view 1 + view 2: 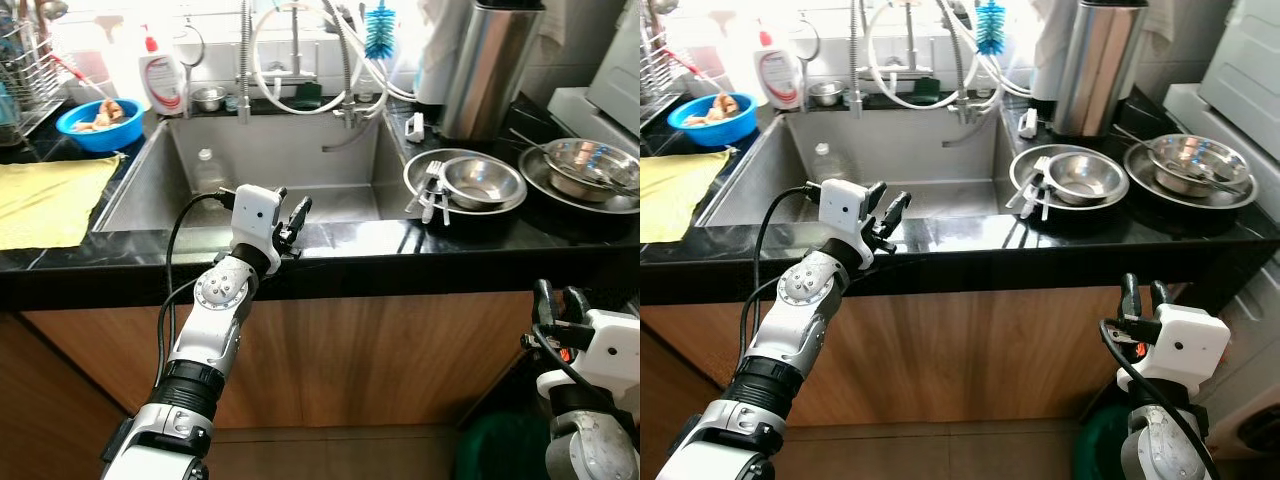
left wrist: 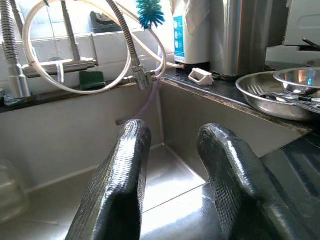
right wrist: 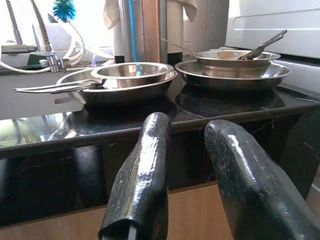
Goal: Kitchen organization
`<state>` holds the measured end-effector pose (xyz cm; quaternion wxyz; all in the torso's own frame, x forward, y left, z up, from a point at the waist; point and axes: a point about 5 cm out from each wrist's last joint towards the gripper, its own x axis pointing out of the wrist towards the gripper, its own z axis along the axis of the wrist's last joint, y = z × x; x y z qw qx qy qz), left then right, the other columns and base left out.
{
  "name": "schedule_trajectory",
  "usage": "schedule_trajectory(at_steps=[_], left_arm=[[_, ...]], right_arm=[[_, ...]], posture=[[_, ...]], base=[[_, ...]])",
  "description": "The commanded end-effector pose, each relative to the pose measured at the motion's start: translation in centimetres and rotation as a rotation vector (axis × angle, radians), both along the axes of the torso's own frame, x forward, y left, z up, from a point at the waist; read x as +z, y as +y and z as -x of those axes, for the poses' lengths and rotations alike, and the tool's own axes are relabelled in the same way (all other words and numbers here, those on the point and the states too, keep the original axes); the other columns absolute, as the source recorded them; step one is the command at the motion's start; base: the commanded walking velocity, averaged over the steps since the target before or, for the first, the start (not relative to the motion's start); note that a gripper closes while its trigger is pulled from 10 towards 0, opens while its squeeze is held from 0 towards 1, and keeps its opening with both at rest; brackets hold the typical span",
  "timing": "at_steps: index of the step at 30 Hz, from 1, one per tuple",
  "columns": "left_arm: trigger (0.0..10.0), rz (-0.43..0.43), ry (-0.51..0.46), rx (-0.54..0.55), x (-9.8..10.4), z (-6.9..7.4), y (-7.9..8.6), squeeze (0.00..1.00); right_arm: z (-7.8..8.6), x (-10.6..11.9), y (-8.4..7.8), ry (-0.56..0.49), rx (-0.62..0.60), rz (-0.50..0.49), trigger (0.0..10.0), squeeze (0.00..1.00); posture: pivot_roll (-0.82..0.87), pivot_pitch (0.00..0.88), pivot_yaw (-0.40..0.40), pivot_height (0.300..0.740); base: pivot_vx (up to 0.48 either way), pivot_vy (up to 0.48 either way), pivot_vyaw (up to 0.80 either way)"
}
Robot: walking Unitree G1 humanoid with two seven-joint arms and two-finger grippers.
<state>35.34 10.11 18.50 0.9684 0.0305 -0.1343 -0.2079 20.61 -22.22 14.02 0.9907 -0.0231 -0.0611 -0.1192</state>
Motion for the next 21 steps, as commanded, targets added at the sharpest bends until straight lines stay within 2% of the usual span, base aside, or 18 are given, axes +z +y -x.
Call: schedule_trajectory(at_steps=[1, 12, 17, 21], left_arm=[[10.0, 0.002, -0.039, -0.006, 1.22, -0.23, 0.01, 0.00], [10.0, 0.006, -0.046, -0.011, 1.61, -0.31, -0.06, 0.00], [10.0, 0.006, -0.052, -0.002, 1.70, -0.34, -0.03, 0.00], [10.0, 0.004, -0.061, -0.007, 1.79, -0.29, -0.11, 0.00]], right_arm=[[-0.15, 0.14, 0.31, -0.011, 0.010, -0.002, 10.0, 0.00], [-0.29, 0.13, 0.25, -0.014, 0.009, 0.002, 10.0, 0.00], [-0.37, 0.11, 0.30, -0.016, 0.012, 0.002, 10.0, 0.00], [-0.35, 0.08, 0.30, -0.015, 0.011, 0.003, 10.0, 0.00]], posture=[[-0.03, 0.000, 0.056, 0.740], [-0.02, 0.000, 0.057, 0.740], [-0.02, 0.000, 0.058, 0.740], [-0.03, 0.000, 0.059, 0.740]], base=[[0.000, 0.315, -0.62], [0.000, 0.000, -0.62], [0.000, 0.480, -0.61], [0.000, 0.000, -0.62]])
